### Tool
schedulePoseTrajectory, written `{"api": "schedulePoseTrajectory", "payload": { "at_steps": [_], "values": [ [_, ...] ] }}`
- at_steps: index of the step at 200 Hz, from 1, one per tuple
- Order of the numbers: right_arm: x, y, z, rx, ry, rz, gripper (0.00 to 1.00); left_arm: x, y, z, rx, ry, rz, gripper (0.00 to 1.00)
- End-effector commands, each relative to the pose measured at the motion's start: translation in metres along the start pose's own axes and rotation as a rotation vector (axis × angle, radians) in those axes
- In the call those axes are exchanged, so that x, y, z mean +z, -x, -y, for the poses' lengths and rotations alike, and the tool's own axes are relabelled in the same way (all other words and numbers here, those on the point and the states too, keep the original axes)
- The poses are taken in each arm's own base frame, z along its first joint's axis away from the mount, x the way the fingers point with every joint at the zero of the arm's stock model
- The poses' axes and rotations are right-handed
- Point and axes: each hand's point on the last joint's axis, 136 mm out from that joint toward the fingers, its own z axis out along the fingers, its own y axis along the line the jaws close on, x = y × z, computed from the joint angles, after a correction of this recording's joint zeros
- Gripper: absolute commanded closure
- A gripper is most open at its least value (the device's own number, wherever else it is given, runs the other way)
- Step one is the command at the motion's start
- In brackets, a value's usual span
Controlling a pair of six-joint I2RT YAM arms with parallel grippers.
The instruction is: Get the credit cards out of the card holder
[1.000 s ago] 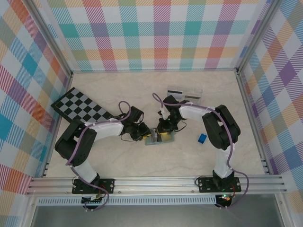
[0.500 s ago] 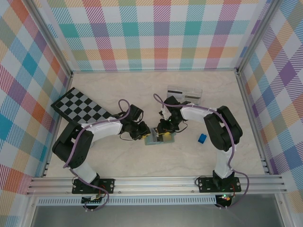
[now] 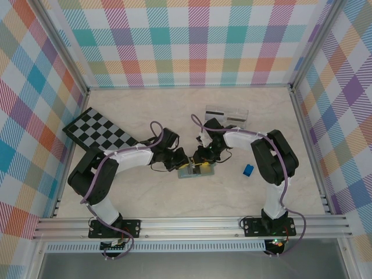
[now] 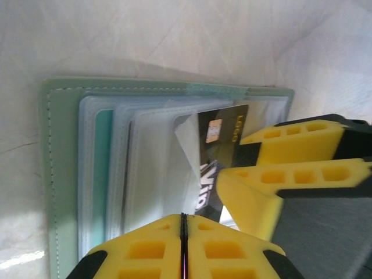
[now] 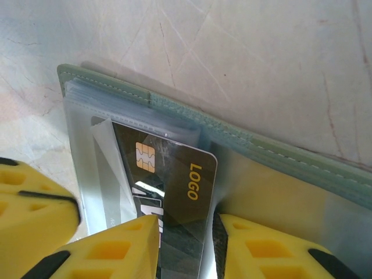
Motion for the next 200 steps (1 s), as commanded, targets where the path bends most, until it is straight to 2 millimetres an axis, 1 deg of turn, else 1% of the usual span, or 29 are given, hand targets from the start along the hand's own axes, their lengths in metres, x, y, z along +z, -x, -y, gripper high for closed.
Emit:
{"api": "schedulePoseTrajectory", "payload": {
  "at_steps": [1, 18, 42, 58, 84, 146, 200],
  "values": [
    [0.001, -0.005, -0.001, 0.014, 0.056, -0.015, 0.68, 0.009, 0.000, -0.009, -0.019, 0.050, -0.009, 0.92],
    [0.001, -0.008, 0.001, 0.016, 0.072, -0.025, 0.69, 0.012, -0.002, -0.025, -0.041, 0.098, -0.003, 0.93],
    [0.000, -0.013, -0.002, 0.014, 0.141, -0.039, 0.70, 0.014, -0.005, -0.041, -0.048, 0.154, -0.001, 0.95],
    [-0.002, -0.014, -0.001, 0.017, 0.167, -0.040, 0.71, 0.014, -0.007, -0.047, -0.053, 0.169, 0.004, 0.95],
    [-0.003, -0.012, -0.006, 0.029, 0.233, -0.037, 0.71, 0.015, -0.009, -0.056, -0.062, 0.195, 0.000, 0.95],
    [0.001, -0.006, -0.012, 0.055, 0.287, -0.029, 0.75, 0.016, -0.012, -0.062, -0.073, 0.205, -0.001, 0.95],
    [0.007, -0.003, -0.004, 0.094, 0.262, -0.013, 0.79, 0.015, -0.013, -0.062, -0.071, 0.202, -0.004, 0.96]
  ]
}}
